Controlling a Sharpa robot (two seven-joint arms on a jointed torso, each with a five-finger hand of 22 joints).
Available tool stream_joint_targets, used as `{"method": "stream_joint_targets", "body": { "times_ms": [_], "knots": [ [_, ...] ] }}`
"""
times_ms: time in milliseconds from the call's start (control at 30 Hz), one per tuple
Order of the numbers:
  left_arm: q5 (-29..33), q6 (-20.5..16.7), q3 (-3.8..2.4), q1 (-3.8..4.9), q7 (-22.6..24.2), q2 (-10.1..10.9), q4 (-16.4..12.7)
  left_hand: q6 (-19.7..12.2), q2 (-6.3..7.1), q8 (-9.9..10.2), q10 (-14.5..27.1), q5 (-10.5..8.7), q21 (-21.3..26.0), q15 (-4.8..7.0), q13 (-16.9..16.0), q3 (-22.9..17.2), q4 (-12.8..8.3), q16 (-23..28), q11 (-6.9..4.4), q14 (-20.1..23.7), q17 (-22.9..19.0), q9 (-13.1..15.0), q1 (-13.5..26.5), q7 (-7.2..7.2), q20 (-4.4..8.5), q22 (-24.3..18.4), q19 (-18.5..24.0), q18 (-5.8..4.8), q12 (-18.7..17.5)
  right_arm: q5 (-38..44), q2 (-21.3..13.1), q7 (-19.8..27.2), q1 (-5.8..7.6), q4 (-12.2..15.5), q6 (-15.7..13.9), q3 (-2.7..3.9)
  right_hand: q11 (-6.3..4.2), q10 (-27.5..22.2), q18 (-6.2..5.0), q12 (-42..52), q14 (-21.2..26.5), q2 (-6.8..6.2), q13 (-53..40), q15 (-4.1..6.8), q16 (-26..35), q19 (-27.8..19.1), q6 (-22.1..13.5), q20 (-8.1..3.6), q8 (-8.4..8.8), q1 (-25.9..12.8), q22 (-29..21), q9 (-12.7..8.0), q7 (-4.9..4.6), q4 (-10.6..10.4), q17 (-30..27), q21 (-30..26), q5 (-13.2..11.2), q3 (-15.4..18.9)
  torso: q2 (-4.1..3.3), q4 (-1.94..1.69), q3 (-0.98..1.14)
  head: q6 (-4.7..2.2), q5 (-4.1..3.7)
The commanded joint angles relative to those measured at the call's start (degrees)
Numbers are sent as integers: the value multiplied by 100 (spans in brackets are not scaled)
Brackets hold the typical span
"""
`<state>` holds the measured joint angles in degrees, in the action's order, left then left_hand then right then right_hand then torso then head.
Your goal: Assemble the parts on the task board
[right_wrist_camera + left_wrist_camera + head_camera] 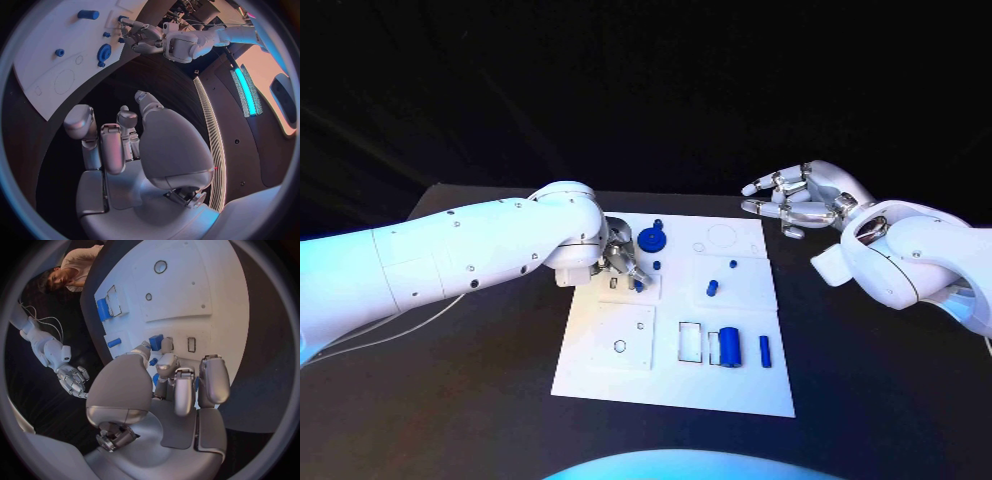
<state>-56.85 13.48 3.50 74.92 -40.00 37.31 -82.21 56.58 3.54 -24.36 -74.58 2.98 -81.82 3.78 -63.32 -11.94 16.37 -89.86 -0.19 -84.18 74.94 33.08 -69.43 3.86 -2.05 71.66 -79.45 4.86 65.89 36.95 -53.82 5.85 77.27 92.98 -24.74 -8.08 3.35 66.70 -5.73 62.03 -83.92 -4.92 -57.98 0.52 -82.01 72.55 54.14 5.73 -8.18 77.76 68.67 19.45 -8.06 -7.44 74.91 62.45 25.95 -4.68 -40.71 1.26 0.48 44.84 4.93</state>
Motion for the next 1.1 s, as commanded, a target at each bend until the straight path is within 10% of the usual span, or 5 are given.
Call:
{"method": "stream_joint_targets", "body": {
  "times_ms": [33, 433, 1100],
  "knots": [
    [127, 103, -2, -2, -137, -9, -6, -39, -48, 33, 29, -13, -14, -3, 8, -215, -38, -14, -32, -582, 1506, 14, -195, -31, -17, 4, 13, -96, -50, 60, 8, 9, -7, -2, 51, 0, 7, -49, -104, -20, -182, -4, 5, 10, 24, -40, 9, -12, 39, 67, -1, 6, -26, -4, 136, -36, -15, -24, -1, -1, 1, 7, 1],
    [369, 4, -2, -3, -149, 21, -14, -102, 144, 67, 64, -22, -8, 11, 84, -1515, -245, -14, -38, -582, 1506, 140, -724, -38, 3, 7, 29, -95, -199, 168, 15, -2, -14, -13, 69, 0, 6, -35, -105, -14, -181, 2, 2, 10, 26, -42, 10, -12, 38, 68, -5, 8, -26, -7, 135, -44, -18, -28, 3, 3, 1, 17, 4],
    [391, -550, -49, -10, -186, 484, -442, -108, 442, -80, -8, -17, -19, 22, 65, -2204, -391, -14, -61, -582, 1506, 383, -469, -60, 9, 40, 13, -98, -206, 235, 16, 29, -23, -62, 50, 0, 7, -31, -103, -16, -182, 8, 8, 10, 27, -37, 11, -12, 37, 64, 0, 9, -27, -12, 136, -41, -19, -31, 0, -4, -1, -11, -11]
  ]
}}
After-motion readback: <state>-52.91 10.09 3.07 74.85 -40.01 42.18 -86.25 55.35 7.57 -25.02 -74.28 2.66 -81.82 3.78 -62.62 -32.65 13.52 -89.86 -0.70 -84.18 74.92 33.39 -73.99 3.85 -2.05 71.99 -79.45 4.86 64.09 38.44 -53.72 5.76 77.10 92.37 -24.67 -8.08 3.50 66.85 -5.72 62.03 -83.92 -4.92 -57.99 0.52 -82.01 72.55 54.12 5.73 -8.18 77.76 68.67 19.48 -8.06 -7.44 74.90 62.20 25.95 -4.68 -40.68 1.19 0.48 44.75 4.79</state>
